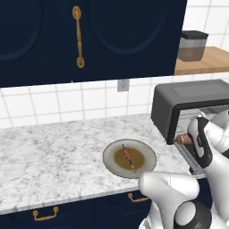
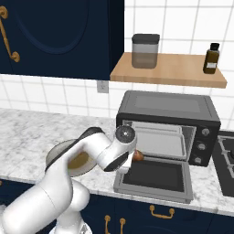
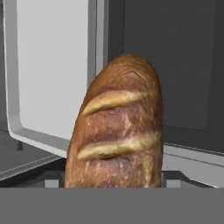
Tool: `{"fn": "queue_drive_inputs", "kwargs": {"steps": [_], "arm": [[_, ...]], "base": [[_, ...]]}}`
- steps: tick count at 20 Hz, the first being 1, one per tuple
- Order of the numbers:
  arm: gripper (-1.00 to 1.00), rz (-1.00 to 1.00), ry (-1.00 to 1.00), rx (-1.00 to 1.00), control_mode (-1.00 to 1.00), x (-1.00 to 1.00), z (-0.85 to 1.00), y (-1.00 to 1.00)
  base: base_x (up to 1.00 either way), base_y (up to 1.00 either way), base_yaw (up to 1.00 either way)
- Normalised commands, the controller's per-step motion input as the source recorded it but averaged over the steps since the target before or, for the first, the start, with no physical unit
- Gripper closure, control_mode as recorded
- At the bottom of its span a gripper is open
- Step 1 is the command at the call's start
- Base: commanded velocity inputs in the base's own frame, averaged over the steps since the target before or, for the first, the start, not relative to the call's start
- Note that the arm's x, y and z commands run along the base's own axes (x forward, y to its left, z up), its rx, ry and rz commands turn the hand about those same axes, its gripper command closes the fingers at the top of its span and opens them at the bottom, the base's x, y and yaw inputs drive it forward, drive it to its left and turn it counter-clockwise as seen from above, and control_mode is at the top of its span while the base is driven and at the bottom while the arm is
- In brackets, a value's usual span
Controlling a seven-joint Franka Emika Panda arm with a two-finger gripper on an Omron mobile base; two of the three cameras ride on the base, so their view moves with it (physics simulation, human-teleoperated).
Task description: Pick up the kebab skewer and baguette bread, and place them inside the toaster oven. Close the toaster oven door and start by setting the timer.
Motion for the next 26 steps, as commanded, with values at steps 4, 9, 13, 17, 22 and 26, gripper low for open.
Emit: {"fn": "queue_drive_inputs", "kwargs": {"steps": [4, 9, 13, 17, 22, 26], "arm": [[1.00, 0.17, -0.03, 0.00, -1.00, 0.02, 0.13, -0.74], [1.00, 0.09, -0.13, 0.00, -1.00, 0.10, 0.08, -0.62], [1.00, 0.02, -0.14, 0.00, -1.00, 0.13, 0.09, -0.46], [1.00, -0.02, -0.02, 0.00, -1.00, 0.44, 0.07, -0.07], [1.00, -0.02, 0.00, 0.00, -1.00, 0.55, 0.00, -0.04], [1.00, 0.00, 0.00, 0.00, -1.00, 0.48, 0.00, -0.14]], "base": [[0.00, 0.00, 0.00], [0.00, 0.00, 0.00], [0.00, 0.00, 0.00], [0.00, 0.00, 0.00], [0.00, 0.00, 0.00], [0.00, 0.00, 0.00]]}}
